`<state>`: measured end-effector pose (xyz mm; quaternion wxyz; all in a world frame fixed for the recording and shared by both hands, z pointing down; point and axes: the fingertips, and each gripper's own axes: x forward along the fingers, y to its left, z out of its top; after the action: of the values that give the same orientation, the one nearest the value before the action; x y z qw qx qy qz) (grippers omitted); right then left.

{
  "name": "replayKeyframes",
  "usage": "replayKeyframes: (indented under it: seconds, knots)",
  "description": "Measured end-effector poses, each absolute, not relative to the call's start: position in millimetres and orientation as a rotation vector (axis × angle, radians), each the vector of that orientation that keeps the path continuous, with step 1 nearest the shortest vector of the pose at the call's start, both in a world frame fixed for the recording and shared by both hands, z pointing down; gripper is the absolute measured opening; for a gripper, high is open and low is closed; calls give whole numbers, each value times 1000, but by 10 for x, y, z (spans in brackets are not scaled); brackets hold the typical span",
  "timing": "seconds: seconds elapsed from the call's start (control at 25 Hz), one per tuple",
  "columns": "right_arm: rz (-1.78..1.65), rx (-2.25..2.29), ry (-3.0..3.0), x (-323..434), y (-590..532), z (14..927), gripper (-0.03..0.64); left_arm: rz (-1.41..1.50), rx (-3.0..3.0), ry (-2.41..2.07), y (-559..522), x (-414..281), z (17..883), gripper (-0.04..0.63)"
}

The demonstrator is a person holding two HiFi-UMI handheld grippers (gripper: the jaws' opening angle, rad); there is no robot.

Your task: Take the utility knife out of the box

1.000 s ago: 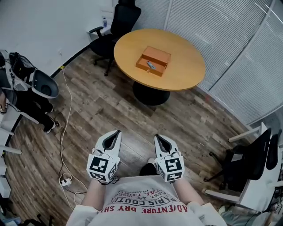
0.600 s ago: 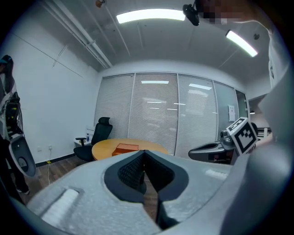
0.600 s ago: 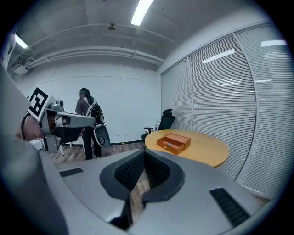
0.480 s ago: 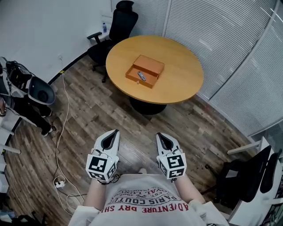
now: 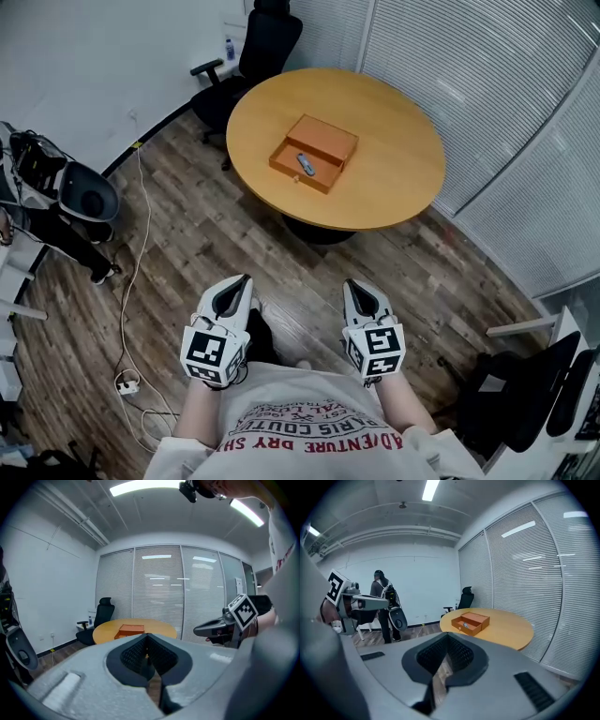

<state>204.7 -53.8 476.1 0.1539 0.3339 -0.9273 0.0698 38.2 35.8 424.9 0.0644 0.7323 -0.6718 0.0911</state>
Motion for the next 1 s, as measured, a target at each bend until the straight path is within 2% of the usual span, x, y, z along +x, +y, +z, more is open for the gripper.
replayKeyframes:
  seconds: [0.48, 1.0]
  knots:
    - [185, 1145, -2541, 1309, -1551, 4761, 8, 247, 2372, -1860, -1033, -506, 4239, -5]
    - [258, 1358, -2420, -35, -2563, 4704, 8, 238, 2496, -1635, -2343, -1892, 4186, -5]
